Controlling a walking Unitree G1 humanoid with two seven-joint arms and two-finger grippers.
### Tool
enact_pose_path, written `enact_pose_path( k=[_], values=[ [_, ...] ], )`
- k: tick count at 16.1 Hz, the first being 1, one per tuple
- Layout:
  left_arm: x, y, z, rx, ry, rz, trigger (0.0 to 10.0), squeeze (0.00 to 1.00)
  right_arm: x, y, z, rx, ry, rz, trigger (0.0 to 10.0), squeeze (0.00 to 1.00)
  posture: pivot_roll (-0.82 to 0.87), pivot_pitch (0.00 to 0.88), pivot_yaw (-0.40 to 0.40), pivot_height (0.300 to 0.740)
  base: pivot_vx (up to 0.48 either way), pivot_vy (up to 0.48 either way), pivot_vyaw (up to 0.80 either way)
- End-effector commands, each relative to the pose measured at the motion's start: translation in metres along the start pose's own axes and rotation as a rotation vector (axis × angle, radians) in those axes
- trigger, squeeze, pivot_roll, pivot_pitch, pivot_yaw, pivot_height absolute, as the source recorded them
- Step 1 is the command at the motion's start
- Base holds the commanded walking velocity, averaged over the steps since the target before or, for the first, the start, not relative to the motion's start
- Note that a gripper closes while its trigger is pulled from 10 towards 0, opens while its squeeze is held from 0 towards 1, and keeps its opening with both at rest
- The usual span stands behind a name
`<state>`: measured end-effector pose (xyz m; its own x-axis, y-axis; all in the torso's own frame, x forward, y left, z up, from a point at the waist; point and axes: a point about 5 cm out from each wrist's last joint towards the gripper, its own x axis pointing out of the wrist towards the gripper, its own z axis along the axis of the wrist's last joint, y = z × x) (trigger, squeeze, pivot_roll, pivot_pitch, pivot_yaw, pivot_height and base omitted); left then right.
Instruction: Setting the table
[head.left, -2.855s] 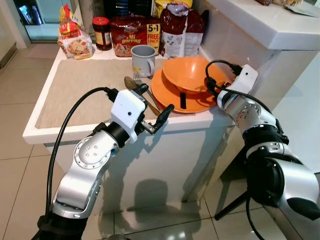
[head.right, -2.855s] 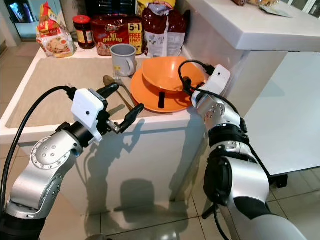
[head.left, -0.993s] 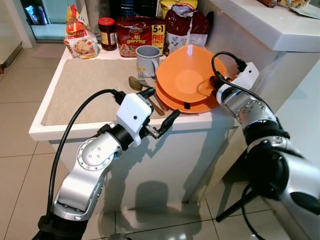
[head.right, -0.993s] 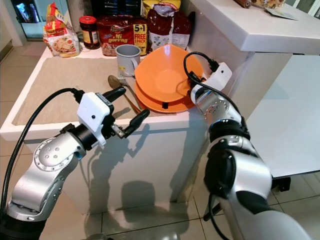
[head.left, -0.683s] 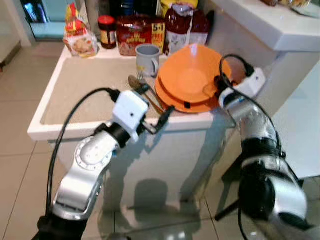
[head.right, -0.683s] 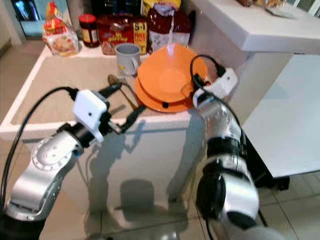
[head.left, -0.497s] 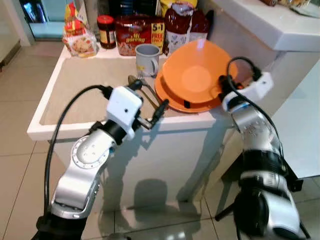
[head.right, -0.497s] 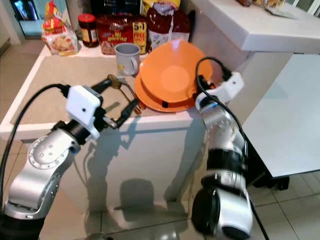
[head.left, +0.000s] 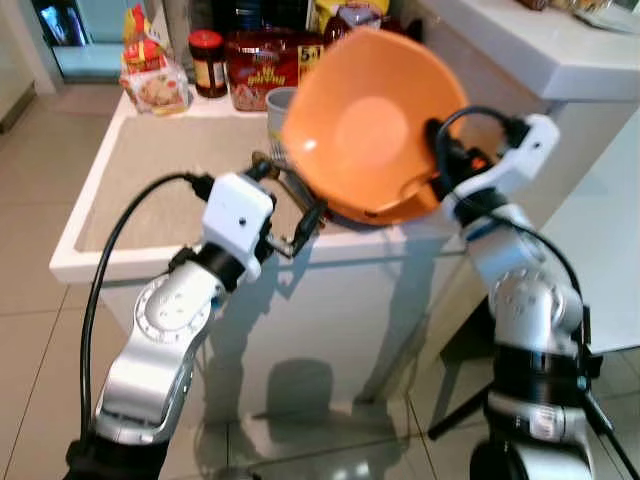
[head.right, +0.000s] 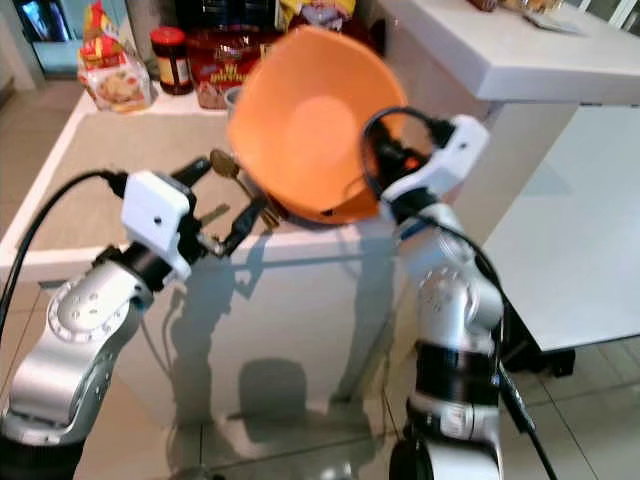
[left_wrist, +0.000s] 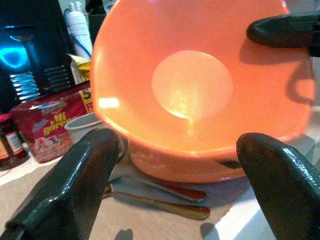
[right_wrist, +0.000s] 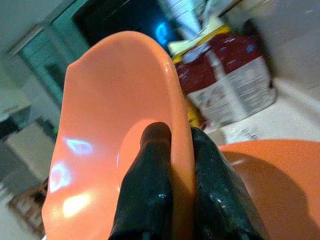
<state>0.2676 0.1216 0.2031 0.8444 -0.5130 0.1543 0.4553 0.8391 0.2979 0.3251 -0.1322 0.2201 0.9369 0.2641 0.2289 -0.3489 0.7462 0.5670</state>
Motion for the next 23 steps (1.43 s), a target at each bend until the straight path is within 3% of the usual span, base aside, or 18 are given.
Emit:
enact_pose_path(
  k=[1,4,7,12,23],
  values=[
    [-0.002,0.0,0.005,-0.001,-0.014,-0.006,10.0,0.0,-0.006,0.008,0.009,-0.015,-0.032,0.029,10.0,0.0,0.09,0.0,-0.084,0.74,0.0,0.0,0.0],
    [-0.003,0.001,0.005,0.005,-0.003,-0.016,10.0,0.0,-0.022,0.005,0.015,0.036,-0.142,-0.035,10.0,0.0,0.08,0.0,-0.074,0.74,-0.328,0.0,0.0],
    [0.0,0.003,0.005,0.006,-0.006,0.019,10.0,0.0,-0.025,0.006,0.016,0.007,-0.125,-0.026,10.0,0.0,0.08,0.0,-0.072,0.74,-0.218,0.0,0.0],
    [-0.004,0.016,-0.002,-0.003,0.026,0.125,10.0,0.0,-0.036,-0.001,0.015,-0.118,-0.077,-0.05,10.0,0.0,0.08,0.0,-0.074,0.74,0.0,0.0,0.0],
    [0.001,0.015,-0.01,0.014,0.069,0.148,10.0,0.0,-0.044,-0.019,0.016,-0.206,-0.041,-0.113,10.0,0.0,0.07,0.0,-0.072,0.74,0.0,-0.48,0.09]
  ],
)
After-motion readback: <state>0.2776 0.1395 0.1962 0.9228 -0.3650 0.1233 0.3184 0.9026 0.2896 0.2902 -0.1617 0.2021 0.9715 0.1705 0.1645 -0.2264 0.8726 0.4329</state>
